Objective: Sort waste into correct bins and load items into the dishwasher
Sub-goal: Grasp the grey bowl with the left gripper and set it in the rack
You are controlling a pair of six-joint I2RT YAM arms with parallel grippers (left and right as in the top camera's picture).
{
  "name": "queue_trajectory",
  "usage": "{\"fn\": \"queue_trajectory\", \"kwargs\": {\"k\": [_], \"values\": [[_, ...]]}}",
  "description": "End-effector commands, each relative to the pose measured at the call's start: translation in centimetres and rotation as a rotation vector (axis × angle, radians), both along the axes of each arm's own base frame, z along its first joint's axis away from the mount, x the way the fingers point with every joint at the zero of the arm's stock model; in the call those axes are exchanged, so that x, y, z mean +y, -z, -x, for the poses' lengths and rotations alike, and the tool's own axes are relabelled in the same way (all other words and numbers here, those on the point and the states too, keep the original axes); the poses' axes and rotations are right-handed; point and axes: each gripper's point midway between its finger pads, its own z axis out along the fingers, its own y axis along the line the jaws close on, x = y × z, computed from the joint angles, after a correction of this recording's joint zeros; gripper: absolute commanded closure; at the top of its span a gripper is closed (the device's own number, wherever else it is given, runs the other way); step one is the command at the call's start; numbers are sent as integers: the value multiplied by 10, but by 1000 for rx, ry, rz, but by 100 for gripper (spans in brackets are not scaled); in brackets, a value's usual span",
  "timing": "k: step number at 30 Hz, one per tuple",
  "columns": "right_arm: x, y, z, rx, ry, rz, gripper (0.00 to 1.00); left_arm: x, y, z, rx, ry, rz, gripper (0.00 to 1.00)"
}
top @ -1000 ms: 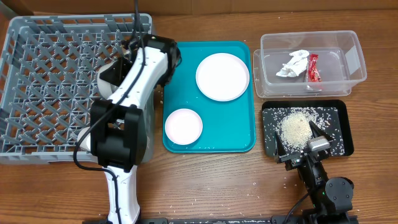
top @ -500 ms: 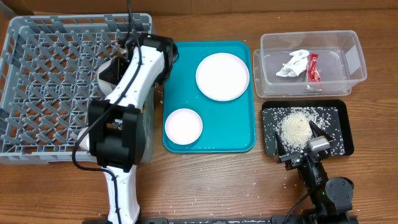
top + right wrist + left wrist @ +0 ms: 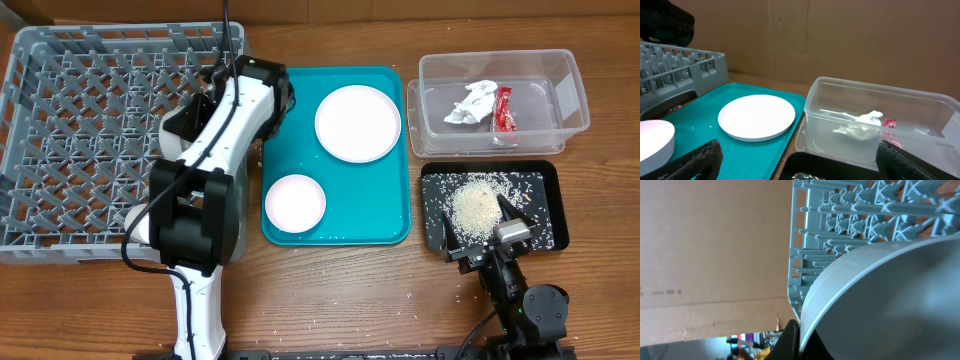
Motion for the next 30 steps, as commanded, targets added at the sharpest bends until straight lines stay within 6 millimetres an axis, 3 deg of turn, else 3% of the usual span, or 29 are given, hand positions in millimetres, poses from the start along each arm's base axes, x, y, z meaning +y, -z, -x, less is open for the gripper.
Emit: {"fn": "queue_trajectory", "kwargs": {"k": [1, 7, 17, 21, 27, 28, 29, 30], "values": [[1, 1, 0, -7, -4, 2, 0, 17, 5, -4, -32, -43, -5, 96], [1, 1, 0, -7, -4, 3, 0, 20, 18, -2, -43, -84, 68, 96], [1, 1, 0, -7, -4, 2, 0, -13, 23, -7, -23, -9, 96, 93], [1, 1, 0, -7, -4, 3, 0, -31, 24, -5, 4, 29, 100, 75], [1, 1, 0, -7, -4, 3, 0, -41, 23, 7, 41, 0, 162, 58], [1, 1, 0, -7, -4, 3, 0, -44, 23, 8, 39, -8, 195, 49], [1, 1, 0, -7, -4, 2, 0, -49, 19, 8, 11, -24, 258, 28], [1, 1, 0, -7, -4, 2, 0, -54, 16, 7, -9, -29, 297, 23]]}}
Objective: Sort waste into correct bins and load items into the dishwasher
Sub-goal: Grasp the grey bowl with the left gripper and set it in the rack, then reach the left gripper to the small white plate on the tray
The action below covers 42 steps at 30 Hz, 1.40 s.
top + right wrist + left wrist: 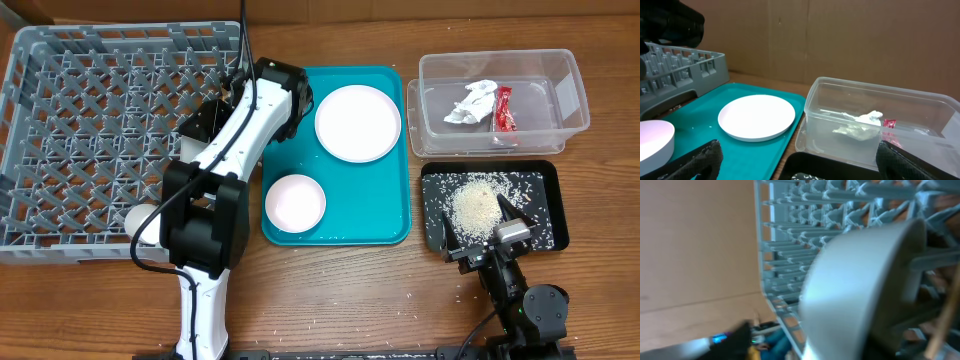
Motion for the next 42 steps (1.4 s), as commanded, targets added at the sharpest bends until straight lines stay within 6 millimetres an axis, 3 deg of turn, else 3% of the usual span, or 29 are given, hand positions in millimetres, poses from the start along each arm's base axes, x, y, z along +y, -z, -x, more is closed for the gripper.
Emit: {"fn": "queue_trajectory", "kwargs": {"k": [1, 5, 7, 10, 13, 16, 19, 21, 24, 27, 29, 33, 38, 41, 42], "values": [[1, 1, 0, -7, -5, 3, 0, -19, -8, -2, -90, -62, 193, 21], [1, 1, 0, -7, -5, 3, 0, -53, -24, -8, -171, -73, 425, 19], [1, 1, 0, -7, -4, 3, 0, -80, -29, -13, -198, -63, 589, 18], [1, 1, 0, -7, -4, 3, 0, -139, -35, -25, -231, -54, 955, 0], [1, 1, 0, -7, -5, 3, 0, -190, -36, -32, -149, 62, 1220, 0], [1, 1, 0, -7, -4, 3, 0, -210, -28, -37, -127, 75, 1307, 0], [1, 1, 0, -7, -4, 3, 0, -221, -10, -46, -139, 82, 1318, 2], [1, 1, 0, -7, -5, 3, 0, -222, 4, -45, -133, 54, 1315, 11], [1, 1, 0, -7, -5, 3, 0, -216, 21, -29, -101, -79, 1305, 18], [1, 1, 0, -7, -5, 2, 0, -212, 26, -3, -8, -161, 1297, 28], [1, 1, 0, -7, -4, 2, 0, -206, 26, 23, 97, -167, 1247, 33], [1, 1, 0, -7, -5, 3, 0, -190, 19, 56, 176, -182, 1102, 28], [1, 1, 0, -7, -5, 3, 0, -194, 0, 82, 153, -95, 993, 27], [1, 1, 0, -7, -5, 3, 0, -186, -13, 100, 77, -86, 925, 25], [1, 1, 0, -7, -5, 2, 0, -181, -17, 106, 58, -80, 905, 20]]}}
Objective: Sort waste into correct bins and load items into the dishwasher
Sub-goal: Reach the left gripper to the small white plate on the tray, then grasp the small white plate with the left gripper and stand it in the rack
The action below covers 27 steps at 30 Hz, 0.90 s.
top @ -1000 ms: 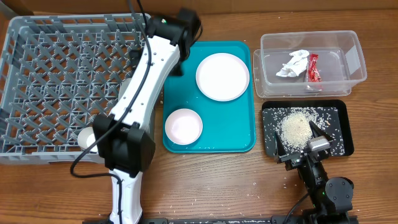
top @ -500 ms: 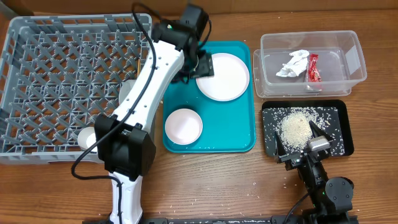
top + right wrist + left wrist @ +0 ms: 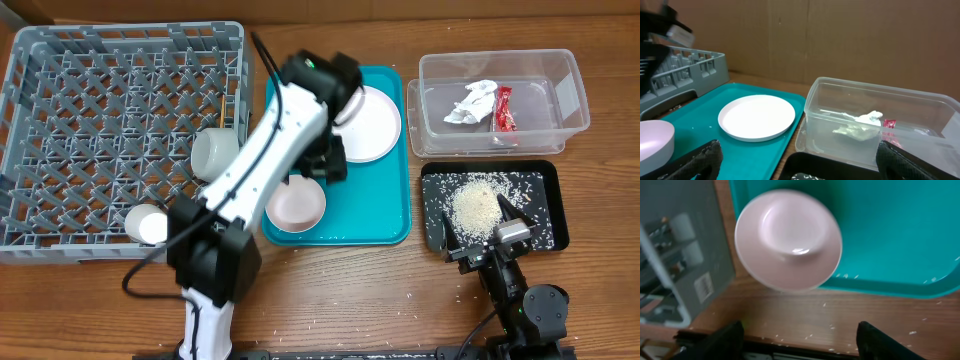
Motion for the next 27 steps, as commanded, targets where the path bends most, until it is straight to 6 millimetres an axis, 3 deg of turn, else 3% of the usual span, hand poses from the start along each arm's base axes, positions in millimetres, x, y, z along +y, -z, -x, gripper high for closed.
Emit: {"fn": "queue_trajectory", "kwargs": {"k": [1, 4, 6, 10, 15, 21, 27], "values": [[1, 1, 0, -7, -4, 2, 0, 24, -37, 18, -161, -34, -96, 16], [1, 1, 0, -7, -4, 2, 0, 44, -38, 24, -219, -37, -129, 6], [1, 1, 0, -6, -4, 2, 0, 49, -22, 21, -260, -41, -94, 0], [1, 1, 0, -7, -4, 2, 0, 43, 28, 12, -241, 30, -10, 0], [1, 1, 0, -7, -4, 2, 0, 69, 68, 2, -222, -64, -23, 10], [1, 1, 0, -7, -4, 2, 0, 86, 76, -16, -235, -150, 50, 16], [1, 1, 0, -7, -4, 2, 0, 84, 98, -7, -195, -69, 107, 29]]}}
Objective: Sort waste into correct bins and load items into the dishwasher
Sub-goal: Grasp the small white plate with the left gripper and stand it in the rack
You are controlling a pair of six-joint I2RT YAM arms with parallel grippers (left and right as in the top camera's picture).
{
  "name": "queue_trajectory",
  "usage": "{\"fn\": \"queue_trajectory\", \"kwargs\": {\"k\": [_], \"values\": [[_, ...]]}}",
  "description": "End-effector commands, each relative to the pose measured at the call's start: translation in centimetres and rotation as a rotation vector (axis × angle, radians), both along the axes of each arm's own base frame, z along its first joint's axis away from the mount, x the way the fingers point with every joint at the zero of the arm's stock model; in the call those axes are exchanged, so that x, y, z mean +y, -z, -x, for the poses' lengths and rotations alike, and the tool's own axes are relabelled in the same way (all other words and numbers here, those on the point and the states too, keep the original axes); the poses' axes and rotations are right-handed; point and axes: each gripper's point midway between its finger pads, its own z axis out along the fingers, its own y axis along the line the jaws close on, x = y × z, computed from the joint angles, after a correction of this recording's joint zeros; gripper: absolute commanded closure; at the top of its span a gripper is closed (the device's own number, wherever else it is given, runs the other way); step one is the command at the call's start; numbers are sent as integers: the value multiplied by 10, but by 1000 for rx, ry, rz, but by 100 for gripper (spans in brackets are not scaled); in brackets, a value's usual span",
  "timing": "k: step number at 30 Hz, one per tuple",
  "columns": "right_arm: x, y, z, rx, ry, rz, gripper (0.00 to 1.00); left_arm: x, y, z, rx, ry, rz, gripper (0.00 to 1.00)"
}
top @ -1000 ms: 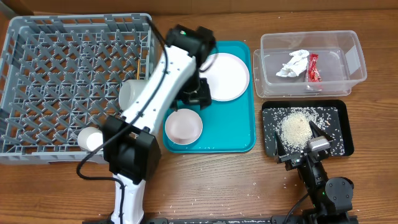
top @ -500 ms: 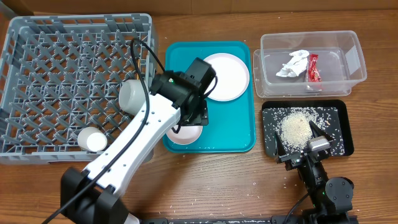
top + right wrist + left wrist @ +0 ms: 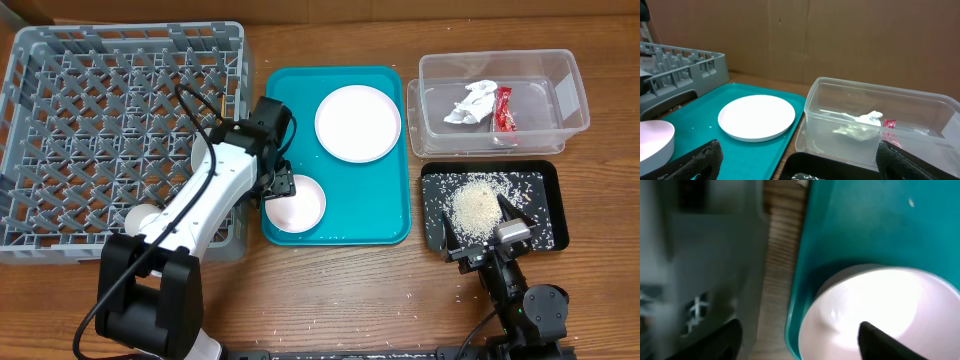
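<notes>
A small pink bowl (image 3: 300, 205) sits at the front left of the teal tray (image 3: 370, 200), and a white plate (image 3: 358, 122) lies at its back. My left gripper (image 3: 281, 188) is open and low at the bowl's left rim. In the left wrist view the gripper (image 3: 797, 345) straddles the tray's left edge and the pink bowl (image 3: 885, 305), with dark fingers (image 3: 705, 340) at both lower corners. The grey dish rack (image 3: 60, 90) stands to the left. My right gripper (image 3: 497, 222) rests open over the black tray (image 3: 545, 185).
A heap of rice (image 3: 475, 208) fills the black tray, with stray grains on the wood. The clear bin (image 3: 560, 125) at the back right holds crumpled paper and a red wrapper. A white cup (image 3: 140, 216) sits in the rack's front. My left arm lies across the rack's right side.
My left gripper was high over the tray between plate and bowl, looking down on the pink bowl. Now it is low at the bowl's left rim, still open. The right arm is unchanged.
My left gripper first held a grey bowl over the rack's right side. Then the bowl stood among the rack's pegs. Later the gripper was empty over the teal tray with the grey bowl left in the rack, and now it is down at the pink bowl.
</notes>
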Motion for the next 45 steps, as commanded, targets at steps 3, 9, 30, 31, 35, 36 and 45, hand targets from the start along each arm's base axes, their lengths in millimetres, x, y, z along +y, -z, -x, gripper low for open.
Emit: {"fn": "queue_trajectory", "kwargs": {"k": [3, 9, 30, 31, 35, 36, 45], "values": [[1, 1, 0, -7, -4, 3, 0, -2, 29, 23, 59, 77, 30, 43], [1, 1, 0, -7, -4, 3, 0, 2, 47, 24, 38, 62, 47, 58], [1, 1, 0, -7, -4, 2, 0, 120, -170, 5, -224, -327, -674, 96], [1, 1, 0, -7, -4, 2, 0, 128, -178, 9, -237, -341, -728, 96], [1, 1, 0, -7, -4, 2, 0, 147, -194, 11, -285, -369, -868, 96], [1, 1, 0, -7, -4, 2, 0, 151, -197, 10, -298, -373, -896, 96], [1, 1, 0, -7, -4, 3, 0, 187, -182, -20, -312, -395, -1022, 96]]}}
